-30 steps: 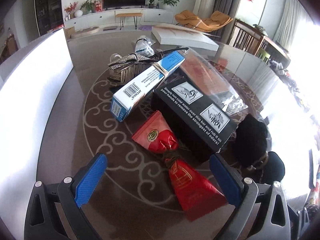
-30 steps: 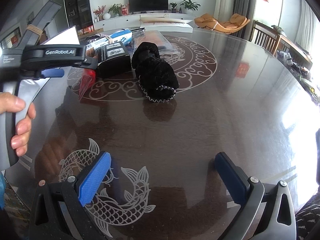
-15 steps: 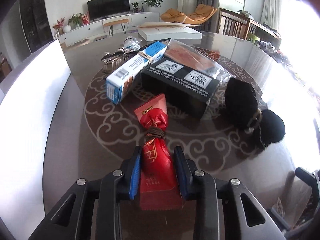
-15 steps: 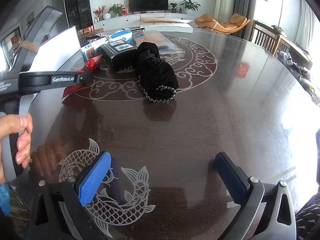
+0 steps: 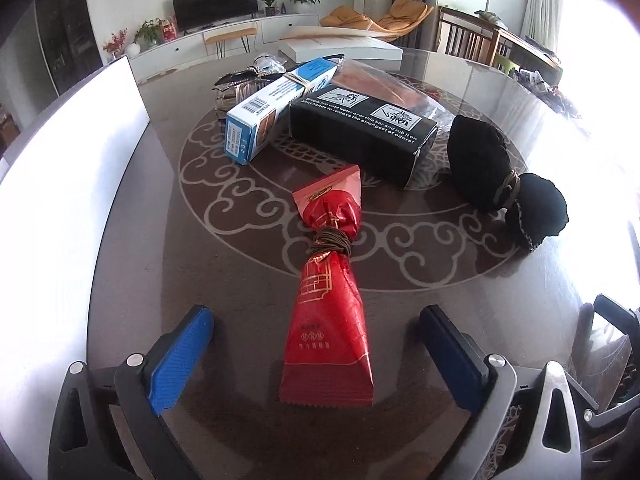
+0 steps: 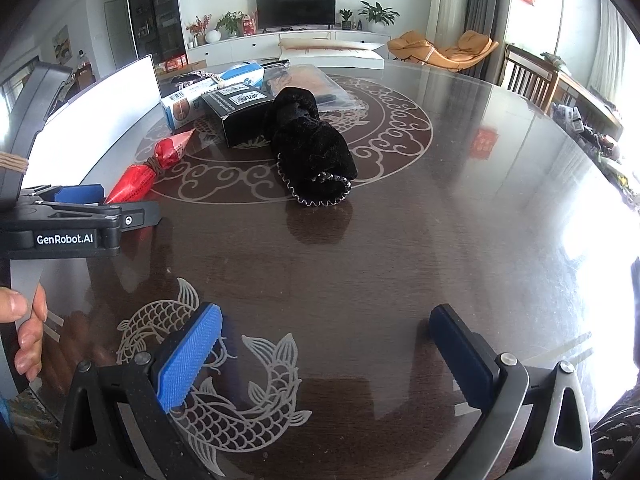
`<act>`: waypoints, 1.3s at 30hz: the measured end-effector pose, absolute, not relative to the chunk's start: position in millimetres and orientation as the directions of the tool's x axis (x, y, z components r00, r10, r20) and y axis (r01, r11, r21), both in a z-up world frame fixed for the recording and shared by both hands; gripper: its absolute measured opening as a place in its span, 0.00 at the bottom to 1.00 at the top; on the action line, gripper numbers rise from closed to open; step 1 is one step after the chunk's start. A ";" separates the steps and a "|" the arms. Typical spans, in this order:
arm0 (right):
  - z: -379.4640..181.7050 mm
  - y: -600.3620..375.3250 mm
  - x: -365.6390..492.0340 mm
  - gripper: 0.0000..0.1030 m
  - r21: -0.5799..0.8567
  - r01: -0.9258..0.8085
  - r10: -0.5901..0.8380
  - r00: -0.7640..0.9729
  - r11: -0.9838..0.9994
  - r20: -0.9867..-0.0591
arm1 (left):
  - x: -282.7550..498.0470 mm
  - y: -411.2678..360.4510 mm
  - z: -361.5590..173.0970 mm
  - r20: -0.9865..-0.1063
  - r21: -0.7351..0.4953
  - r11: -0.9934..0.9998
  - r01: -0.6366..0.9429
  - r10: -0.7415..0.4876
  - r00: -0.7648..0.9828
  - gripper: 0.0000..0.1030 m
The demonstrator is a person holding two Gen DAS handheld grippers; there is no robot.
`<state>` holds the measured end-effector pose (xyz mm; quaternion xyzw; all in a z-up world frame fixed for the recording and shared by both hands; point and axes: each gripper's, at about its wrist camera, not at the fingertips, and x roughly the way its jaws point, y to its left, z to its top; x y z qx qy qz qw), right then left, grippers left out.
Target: Organize objects
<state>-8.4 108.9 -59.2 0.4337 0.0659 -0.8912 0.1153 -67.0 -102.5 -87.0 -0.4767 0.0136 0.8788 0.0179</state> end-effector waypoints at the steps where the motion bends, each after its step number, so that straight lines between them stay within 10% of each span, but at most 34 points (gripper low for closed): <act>1: -59.3 108.6 -8.4 1.00 -0.018 0.262 -0.148 -0.598 -0.965 -0.787 | -68.1 -102.8 -87.2 -0.838 0.006 -0.999 -0.045 0.020 -0.546 1.00; 39: -60.5 108.5 -7.6 1.00 -0.018 0.262 -0.150 -0.607 -0.965 -0.780 | -70.5 -103.1 -88.2 -0.837 0.005 -0.999 -0.046 0.021 -0.547 1.00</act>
